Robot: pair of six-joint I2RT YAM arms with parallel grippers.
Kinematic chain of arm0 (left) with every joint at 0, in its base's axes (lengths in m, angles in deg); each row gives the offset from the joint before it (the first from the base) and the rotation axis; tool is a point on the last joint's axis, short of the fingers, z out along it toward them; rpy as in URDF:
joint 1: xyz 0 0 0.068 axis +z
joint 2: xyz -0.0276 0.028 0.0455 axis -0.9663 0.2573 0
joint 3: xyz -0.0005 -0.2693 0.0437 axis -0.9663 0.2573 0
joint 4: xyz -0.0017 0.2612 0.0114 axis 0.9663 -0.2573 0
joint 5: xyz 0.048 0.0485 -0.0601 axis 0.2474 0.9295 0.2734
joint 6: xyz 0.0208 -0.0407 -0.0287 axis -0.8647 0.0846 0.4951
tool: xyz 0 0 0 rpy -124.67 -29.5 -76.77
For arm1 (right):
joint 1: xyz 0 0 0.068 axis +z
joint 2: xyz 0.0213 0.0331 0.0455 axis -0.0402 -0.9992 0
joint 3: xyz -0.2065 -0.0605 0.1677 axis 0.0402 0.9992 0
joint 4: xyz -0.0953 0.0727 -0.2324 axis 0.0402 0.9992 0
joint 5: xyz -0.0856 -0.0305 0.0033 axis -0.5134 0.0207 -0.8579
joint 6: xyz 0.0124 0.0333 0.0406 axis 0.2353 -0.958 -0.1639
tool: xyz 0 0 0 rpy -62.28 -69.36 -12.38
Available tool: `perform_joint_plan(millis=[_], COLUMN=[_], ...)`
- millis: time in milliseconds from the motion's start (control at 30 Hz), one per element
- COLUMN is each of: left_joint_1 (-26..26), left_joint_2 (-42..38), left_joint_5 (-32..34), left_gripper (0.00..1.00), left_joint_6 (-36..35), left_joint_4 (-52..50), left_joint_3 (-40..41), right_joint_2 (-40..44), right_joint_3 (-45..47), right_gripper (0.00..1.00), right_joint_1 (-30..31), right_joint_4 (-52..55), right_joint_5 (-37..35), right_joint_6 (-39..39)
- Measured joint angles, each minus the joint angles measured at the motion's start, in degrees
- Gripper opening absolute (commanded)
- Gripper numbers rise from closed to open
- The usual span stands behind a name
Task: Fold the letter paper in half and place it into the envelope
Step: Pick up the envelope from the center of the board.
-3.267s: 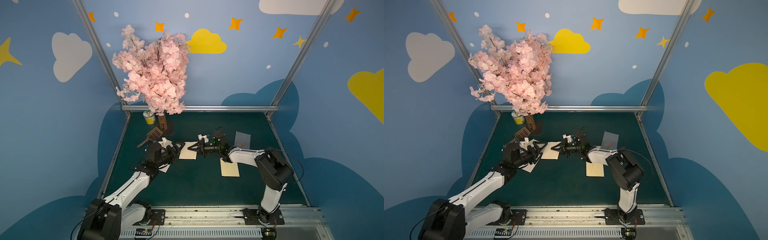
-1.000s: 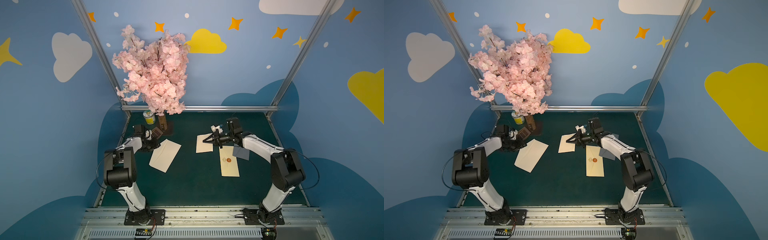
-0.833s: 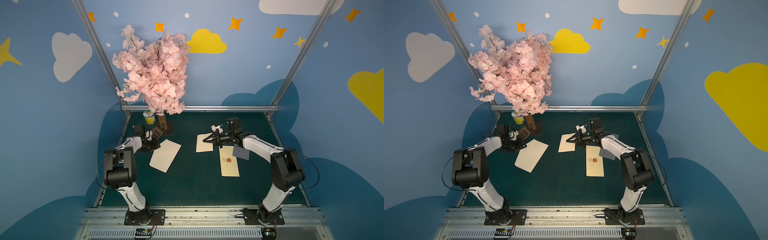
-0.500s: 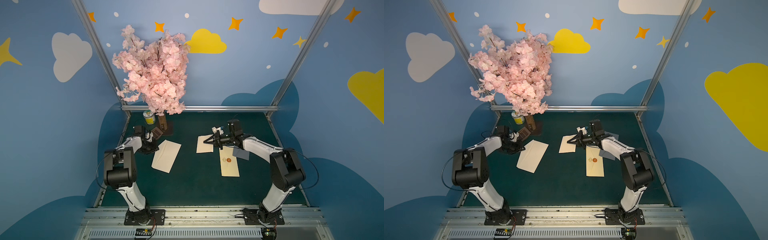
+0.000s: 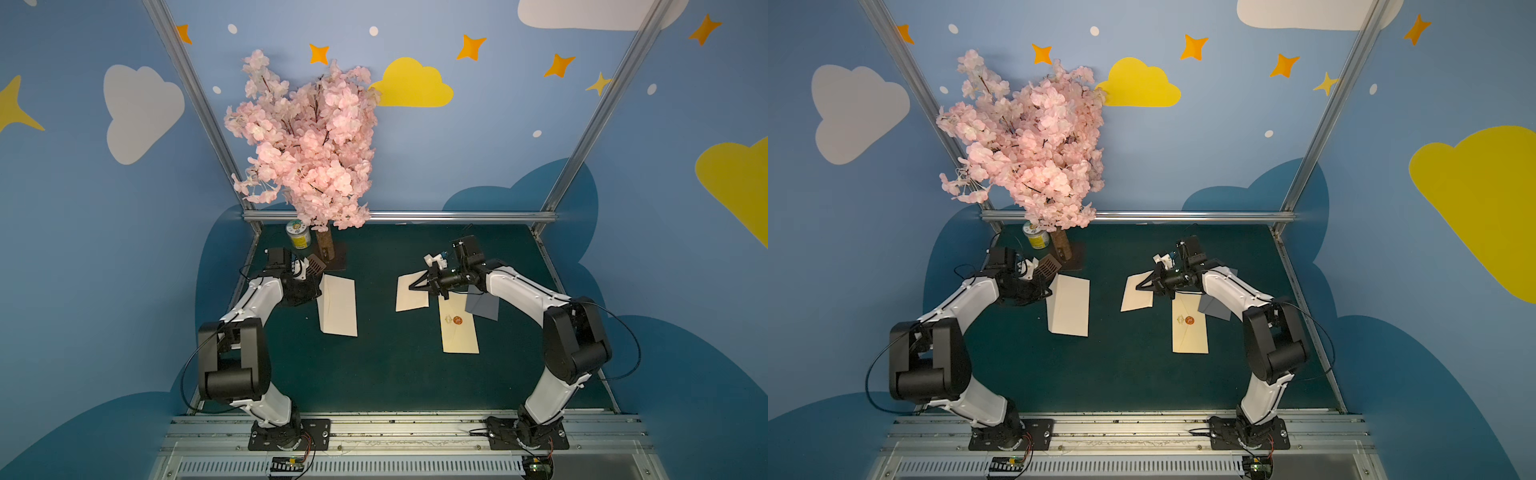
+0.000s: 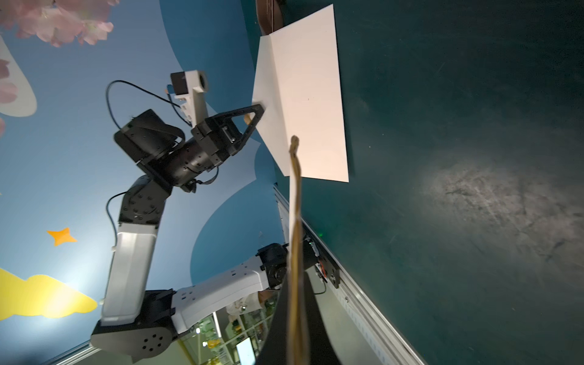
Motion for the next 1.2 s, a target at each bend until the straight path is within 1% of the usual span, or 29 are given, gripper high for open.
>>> perform_joint_plan(millis=[133, 333, 467, 633, 800, 867, 967, 1100, 1200], left_joint_1=[-6.05, -13.16, -17.94, -23.91, -27.67, -28.85, -30.56, -32.39, -33.66], left_joint_2=[-4.31, -5.35, -5.20, -2.54, -0.26, 0.96, 3.06, 5.20, 5.38], left_joint_5=[0.92, 3.41, 5.40, 8.13, 9.81, 10.36, 11.45, 12.68, 13.44], left_gripper=[0.03, 0.03, 0.03, 0.03, 0.03, 0.03, 0.03, 0.03, 0.03], left_joint_6=[3.58, 10.49, 14.56, 17.59, 19.23, 19.28, 19.06, 18.51, 18.36], left_joint_4=[-1.29, -3.30, -3.98, -5.79, -7.04, -7.78, -8.66, -9.44, -9.35], left_joint_3=[-0.02, -0.07, -0.28, -4.28, -7.74, -9.01, -11.52, -15.06, -15.58], right_joint_2=[0.04, -1.25, -2.62, -5.99, -7.82, -7.96, -8.04, -8.96, -11.15], right_joint_3=[-5.88, -15.93, -19.41, -20.98, -21.75, -23.41, -26.08, -27.30, -28.11], right_gripper=[0.00, 0.00, 0.00, 0.00, 0.00, 0.00, 0.00, 0.00, 0.00], right_joint_1=[1.29, 3.13, 4.11, 5.33, 6.99, 7.89, 8.63, 9.29, 9.73], right_joint_4=[9.27, 24.59, 31.15, 38.16, 42.91, 44.11, 44.04, 42.88, 42.05], right_joint_5=[-3.74, -11.45, -14.99, -17.77, -20.11, -21.18, -21.57, -21.24, -21.27], right_joint_6=[5.92, 12.35, 14.16, 15.30, 15.08, 15.21, 15.13, 13.64, 12.61])
